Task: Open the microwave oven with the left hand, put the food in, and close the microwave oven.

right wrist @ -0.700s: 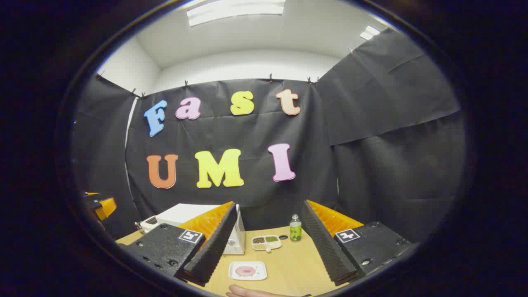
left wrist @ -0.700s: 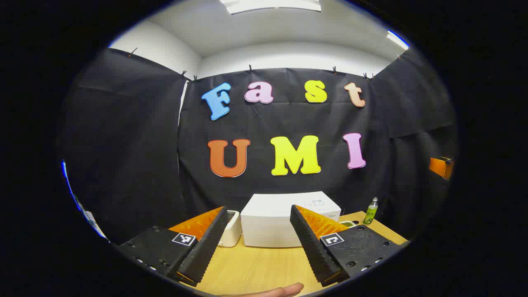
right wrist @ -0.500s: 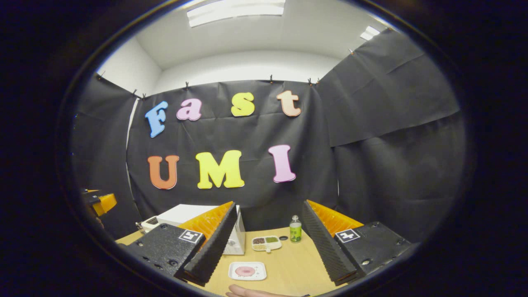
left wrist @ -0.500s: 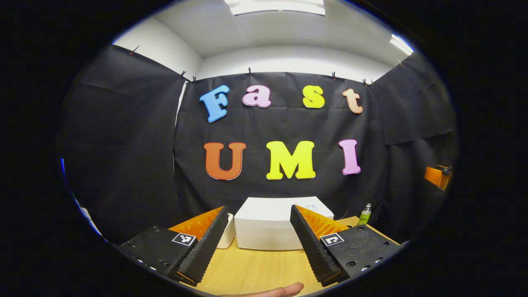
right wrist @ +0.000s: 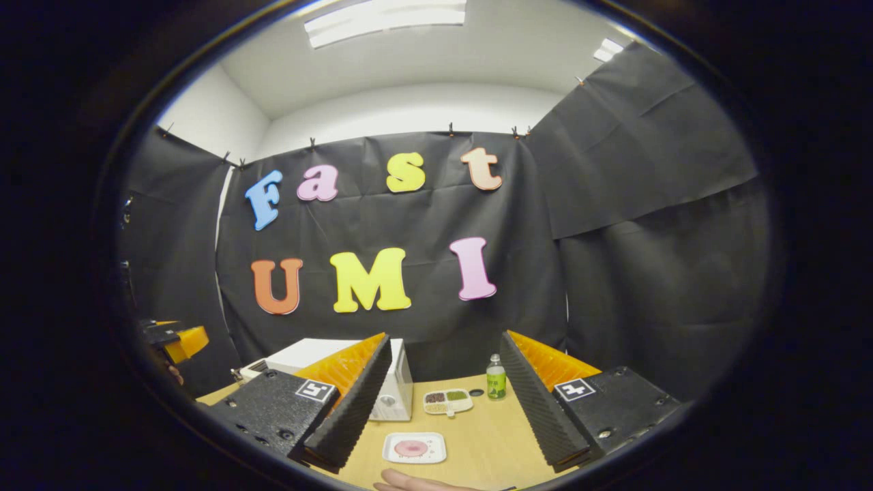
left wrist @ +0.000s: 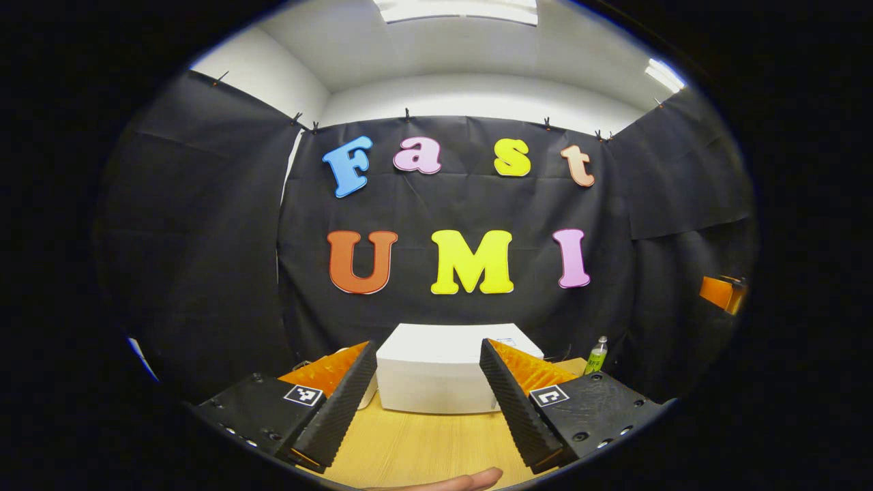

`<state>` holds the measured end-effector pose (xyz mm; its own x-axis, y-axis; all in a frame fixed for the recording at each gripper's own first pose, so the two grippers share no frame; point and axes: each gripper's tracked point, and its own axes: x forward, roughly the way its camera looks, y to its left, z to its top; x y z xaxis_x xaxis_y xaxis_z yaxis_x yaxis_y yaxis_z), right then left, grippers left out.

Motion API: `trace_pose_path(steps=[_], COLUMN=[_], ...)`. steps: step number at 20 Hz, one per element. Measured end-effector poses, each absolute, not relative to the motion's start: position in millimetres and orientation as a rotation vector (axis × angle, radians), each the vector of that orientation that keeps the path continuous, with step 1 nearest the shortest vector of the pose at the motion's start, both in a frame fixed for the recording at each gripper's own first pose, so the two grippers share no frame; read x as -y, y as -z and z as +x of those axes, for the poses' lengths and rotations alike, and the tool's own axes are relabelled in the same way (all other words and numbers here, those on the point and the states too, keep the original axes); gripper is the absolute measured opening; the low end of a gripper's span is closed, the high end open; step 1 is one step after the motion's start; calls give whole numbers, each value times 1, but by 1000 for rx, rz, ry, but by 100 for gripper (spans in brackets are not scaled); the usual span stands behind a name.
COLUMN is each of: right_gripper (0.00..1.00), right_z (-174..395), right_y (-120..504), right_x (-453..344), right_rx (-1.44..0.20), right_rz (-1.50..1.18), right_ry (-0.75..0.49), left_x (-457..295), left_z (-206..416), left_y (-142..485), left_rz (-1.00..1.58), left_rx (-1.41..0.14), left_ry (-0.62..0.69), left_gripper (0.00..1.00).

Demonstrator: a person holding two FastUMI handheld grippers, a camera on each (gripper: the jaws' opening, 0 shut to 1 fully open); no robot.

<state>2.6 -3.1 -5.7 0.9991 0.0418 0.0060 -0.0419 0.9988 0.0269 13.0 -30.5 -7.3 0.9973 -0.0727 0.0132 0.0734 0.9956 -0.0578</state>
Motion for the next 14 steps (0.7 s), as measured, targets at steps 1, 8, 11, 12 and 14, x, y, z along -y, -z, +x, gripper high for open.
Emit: trace_pose_path(steps=[1,8,11,12,14], right_gripper=[100,94,100,93,94], right_z=[5,18,25,27,33], right_y=[8,25,35,39,43], right_x=[4,16,22,24,31], right_rx=[3,-5,-13,-14,-9], right_rz=[30,24,23,17,14], right_ry=[-43,-37,-36,-36,-27], left_x=[36,73,92,96,110], left_z=[15,51,80,90,109], left_y=[12,45,72,84,107], left_rz=[-71,-101,-108,-97,-74], left_rx=[4,3,-4,-9,-24], left_ry=[93,146,168,160,162], left_gripper=[94,94,94,94,94])
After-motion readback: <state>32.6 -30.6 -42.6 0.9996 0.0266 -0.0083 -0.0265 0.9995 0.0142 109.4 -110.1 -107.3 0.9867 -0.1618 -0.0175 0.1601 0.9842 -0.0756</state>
